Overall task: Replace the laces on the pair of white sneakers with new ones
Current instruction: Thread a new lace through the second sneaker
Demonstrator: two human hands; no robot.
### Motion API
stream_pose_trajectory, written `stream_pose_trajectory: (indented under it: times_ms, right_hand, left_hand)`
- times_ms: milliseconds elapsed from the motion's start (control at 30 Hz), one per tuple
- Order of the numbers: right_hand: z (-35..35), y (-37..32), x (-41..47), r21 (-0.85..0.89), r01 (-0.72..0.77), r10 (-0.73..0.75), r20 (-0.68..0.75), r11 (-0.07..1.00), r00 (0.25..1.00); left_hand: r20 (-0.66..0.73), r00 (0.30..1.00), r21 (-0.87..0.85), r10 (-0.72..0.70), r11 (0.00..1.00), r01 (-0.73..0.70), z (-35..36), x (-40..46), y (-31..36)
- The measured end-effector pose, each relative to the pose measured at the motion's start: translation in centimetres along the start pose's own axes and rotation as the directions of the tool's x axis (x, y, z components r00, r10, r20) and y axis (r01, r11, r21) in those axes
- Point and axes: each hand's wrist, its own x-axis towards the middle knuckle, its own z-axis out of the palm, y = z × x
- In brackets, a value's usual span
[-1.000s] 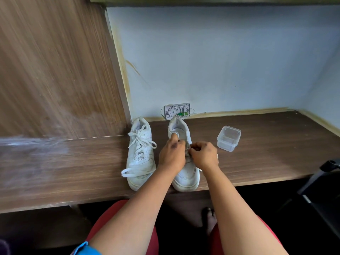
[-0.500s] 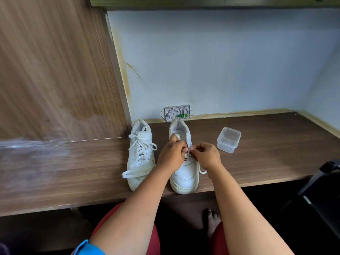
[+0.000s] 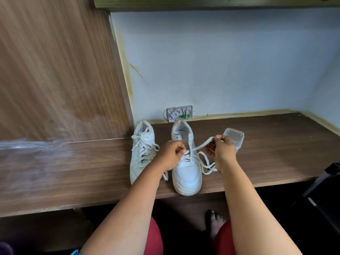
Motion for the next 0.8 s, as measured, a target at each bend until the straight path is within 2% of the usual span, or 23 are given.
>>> stream_pose_trajectory:
  times_ms: [67,167,300,400,500,600,667,700,733,800]
  right_hand:
    - [-0.1,0.2,0.4,-0.019,0.01,-0.01,0.001,1.0,1.0]
    - [-0.6,0.7,1.1,-0.324,0.098,-0.106,-0.008,0.941,0.994]
    - [-0.5,1.1,0.5,-0.518,0.2,-0.195,0.066,0.832,0.979]
    - [-0.3,1.2,-0.1,-0.649,0.288,-0.259,0.143,0.704,0.955]
    - [0.2,2.1,-0.8,-0.665,0.457,-0.322,0.325,0.59,0.889]
    - [1.3,3.1,-2.4,-0.695,0.56,-0.307,0.469,0.451,0.828]
    - [1.7,3.5,-2.8,-0.736,0.58,-0.349,0.473,0.348,0.809]
    - [1.8,3.4,-2.8,-0.749,0.572,-0.36,0.46,0.334,0.812]
    - [1.7,3.1,-2.7,-0.756,0.556,-0.356,0.442,0.345,0.823]
    - [1.5,2.6,-2.4,-0.756,0.531,-0.345,0.417,0.383,0.841]
  left_hand:
    - [-0.004,1.0,-0.001,-0.014,1.0,0.014,0.0,-0.1,0.1]
    - [-0.049,0.998,0.015,-0.049,0.999,0.05,-1.1,-0.1,0.3]
    - [-0.056,0.995,0.047,-0.079,0.996,0.082,-2.3,-0.7,0.8]
    - [0.098,0.983,-0.168,-0.154,0.971,0.169,-2.3,-1.5,0.9]
    - [0.183,0.963,-0.479,-0.195,0.838,0.261,-2.3,-2.1,1.0]
    - [0.24,0.948,-0.61,-0.208,0.728,0.314,-2.1,-2.2,1.3]
    - [0.24,0.948,-0.614,-0.207,0.724,0.314,-2.3,-2.4,1.3]
    - [0.225,0.951,-0.628,-0.213,0.714,0.309,-2.6,-2.4,1.2]
    - [0.195,0.955,-0.669,-0.224,0.681,0.296,-3.1,-2.4,1.1]
    - [0.1,0.953,-0.801,-0.286,0.545,0.248,-4.4,-2.5,0.9]
